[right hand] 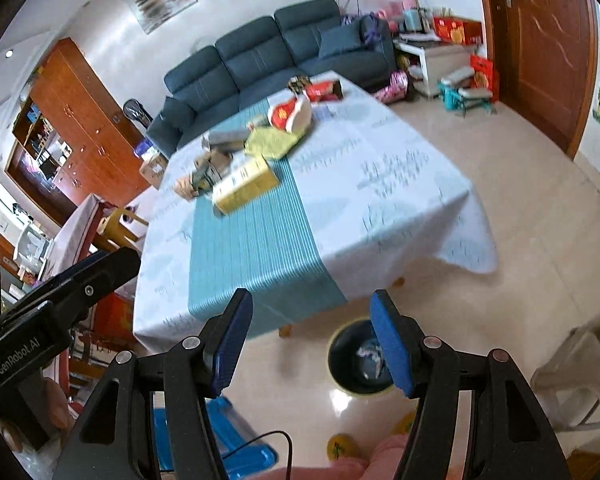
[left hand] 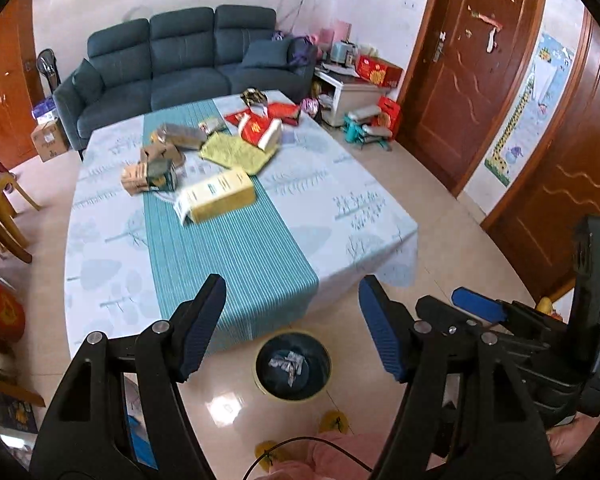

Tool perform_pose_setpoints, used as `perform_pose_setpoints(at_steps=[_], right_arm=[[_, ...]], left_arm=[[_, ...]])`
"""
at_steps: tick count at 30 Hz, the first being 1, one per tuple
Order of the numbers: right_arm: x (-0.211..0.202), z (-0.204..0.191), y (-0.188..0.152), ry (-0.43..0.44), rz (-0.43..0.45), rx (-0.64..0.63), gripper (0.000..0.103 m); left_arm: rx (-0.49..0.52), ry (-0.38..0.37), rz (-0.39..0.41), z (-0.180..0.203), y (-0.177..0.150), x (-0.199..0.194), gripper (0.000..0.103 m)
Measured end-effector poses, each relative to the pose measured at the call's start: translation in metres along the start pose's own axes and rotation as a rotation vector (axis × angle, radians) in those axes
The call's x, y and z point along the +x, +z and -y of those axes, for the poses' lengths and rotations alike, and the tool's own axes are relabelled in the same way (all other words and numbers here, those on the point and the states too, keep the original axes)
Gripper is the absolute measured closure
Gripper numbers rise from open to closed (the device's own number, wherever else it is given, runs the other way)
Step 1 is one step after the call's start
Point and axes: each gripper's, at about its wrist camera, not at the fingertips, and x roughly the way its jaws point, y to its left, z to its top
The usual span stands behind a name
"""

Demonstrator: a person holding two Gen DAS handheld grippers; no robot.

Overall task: Collect trash
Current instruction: 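Move both tools back over the table toward the trash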

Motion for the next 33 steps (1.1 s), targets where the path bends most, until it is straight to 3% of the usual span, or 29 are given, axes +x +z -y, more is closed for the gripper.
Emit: perform_pose_setpoints(at_steps=[8, 15, 20, 26, 33], right_arm=[[0.026, -0.01, 0.042, 0.038, 0.026, -0.019, 0.041], [0.094, 0.003, 0.107, 0.098, -0.024, -0.086, 0.041], [0.161, 0.014, 0.161, 0.144, -0.124, -0.159, 0.041], [0.24, 0.016, 0.215, 0.214, -0.237, -0.287, 0.041], [0.315, -0.003, 0.257, 0.277, -0.303, -0.424, 0.041]], left_arm=[[-0.024, 0.09, 0.002, -0.017, 0.022, 0.025, 0.037], [-0.121, 0.151, -0.088, -0.043, 0.052, 0.089, 0.037], [-0.253, 0.212, -0.155, -0.066, 0.078, 0.142, 0.037], [-0.483, 0.24, -0.275, -0.1, 0.092, 0.211, 0.037], [-0.735, 0.307, -0.303, -0.129, 0.092, 0.26, 0.037]])
